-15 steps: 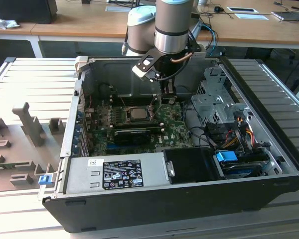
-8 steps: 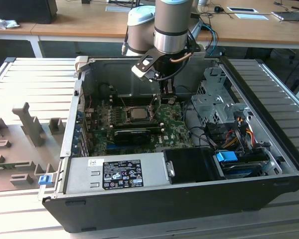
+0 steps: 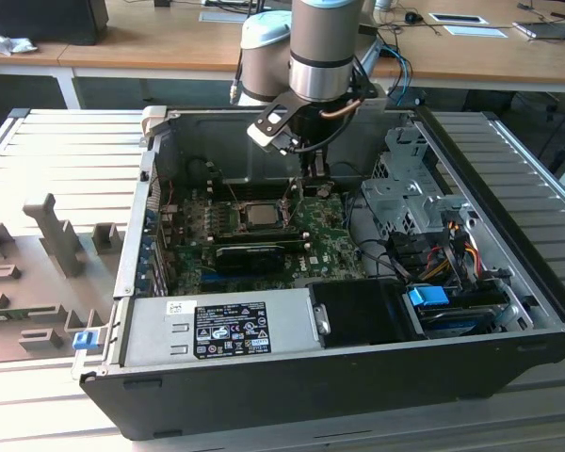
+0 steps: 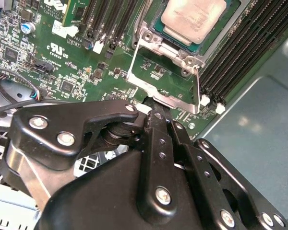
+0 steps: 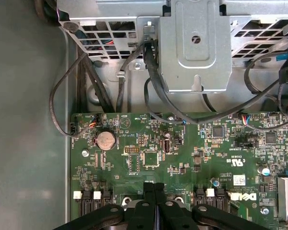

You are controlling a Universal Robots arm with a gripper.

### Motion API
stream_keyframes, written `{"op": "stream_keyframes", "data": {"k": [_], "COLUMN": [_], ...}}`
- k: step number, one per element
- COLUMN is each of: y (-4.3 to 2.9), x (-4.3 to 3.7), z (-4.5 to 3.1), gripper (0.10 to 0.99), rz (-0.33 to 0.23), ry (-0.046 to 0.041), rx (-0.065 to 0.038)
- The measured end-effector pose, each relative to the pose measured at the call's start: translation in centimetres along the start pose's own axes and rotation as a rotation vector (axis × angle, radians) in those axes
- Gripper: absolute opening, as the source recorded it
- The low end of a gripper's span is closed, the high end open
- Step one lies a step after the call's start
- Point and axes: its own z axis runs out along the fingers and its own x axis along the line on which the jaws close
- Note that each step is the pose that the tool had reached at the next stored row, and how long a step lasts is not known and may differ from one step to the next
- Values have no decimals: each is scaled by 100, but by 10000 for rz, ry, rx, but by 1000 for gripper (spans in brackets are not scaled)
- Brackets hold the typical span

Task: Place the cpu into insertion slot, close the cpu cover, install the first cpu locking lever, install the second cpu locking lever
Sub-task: 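Close the cpu cover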

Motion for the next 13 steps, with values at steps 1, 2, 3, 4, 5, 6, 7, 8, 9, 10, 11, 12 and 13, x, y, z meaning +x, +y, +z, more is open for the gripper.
{"op": "stream_keyframes", "data": {"k": [1,2,3,4,5,6,7,8,9,10,11,12,13], "y": [-2,-4,-10,-15,-16,-16,-18,-21,-22,-23,-25,-27,-29], "x": [0,0,0,0,0,0,0,0,0,0,0,0,0], "z": [0,0,-1,-1,-1,-1,-1,-2,-1,-1,-2,-2,-2], "gripper": [106,106,106,106,106,106,106,106,106,106,106,106,106], "rz": [0,0,0,0,0,-1,0,0,0,0,-1,0,0], "ry": [-1,-1,0,0,-1,0,-1,-1,0,0,-1,-1,-1], "rx": [0,0,0,0,0,0,0,0,0,0,1,0,0]}}
